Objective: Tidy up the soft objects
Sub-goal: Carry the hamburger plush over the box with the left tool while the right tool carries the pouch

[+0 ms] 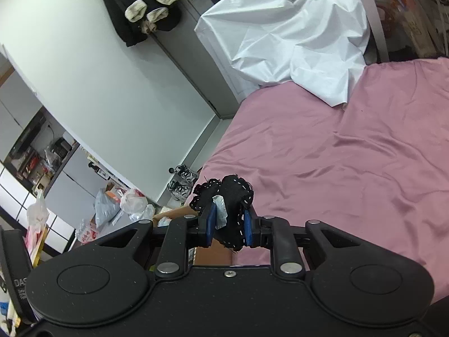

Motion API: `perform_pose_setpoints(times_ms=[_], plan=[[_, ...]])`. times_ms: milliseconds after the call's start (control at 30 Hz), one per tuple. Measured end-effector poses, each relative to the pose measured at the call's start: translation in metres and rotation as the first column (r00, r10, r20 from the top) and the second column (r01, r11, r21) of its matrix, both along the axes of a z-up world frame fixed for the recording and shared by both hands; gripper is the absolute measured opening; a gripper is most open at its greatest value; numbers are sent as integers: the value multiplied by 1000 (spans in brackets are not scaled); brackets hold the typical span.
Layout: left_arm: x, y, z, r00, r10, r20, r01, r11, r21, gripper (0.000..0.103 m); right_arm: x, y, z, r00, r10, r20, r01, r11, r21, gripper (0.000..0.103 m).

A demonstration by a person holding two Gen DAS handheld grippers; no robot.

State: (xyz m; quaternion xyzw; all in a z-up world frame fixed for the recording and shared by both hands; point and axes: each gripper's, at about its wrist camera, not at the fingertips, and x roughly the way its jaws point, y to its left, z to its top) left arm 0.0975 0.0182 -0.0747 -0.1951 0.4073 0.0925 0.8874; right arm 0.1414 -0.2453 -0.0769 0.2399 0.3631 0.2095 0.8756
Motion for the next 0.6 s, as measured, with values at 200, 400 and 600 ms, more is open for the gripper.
perform_pose_setpoints(times_ms=[200, 400, 600], plan=[[-5, 20, -4, 1000, 24, 5, -23, 999, -46, 45, -7, 18, 6, 1000, 15, 11, -15, 999, -39, 21], [-5, 31, -18, 999, 6, -40, -9, 996, -83, 46, -10, 45, 8, 999, 41, 16, -40, 997, -65, 21], [-3, 42, -28, 997, -16, -76, 5, 990, -138, 56, -8, 70, 2, 998, 63, -2, -63, 994, -90, 21]])
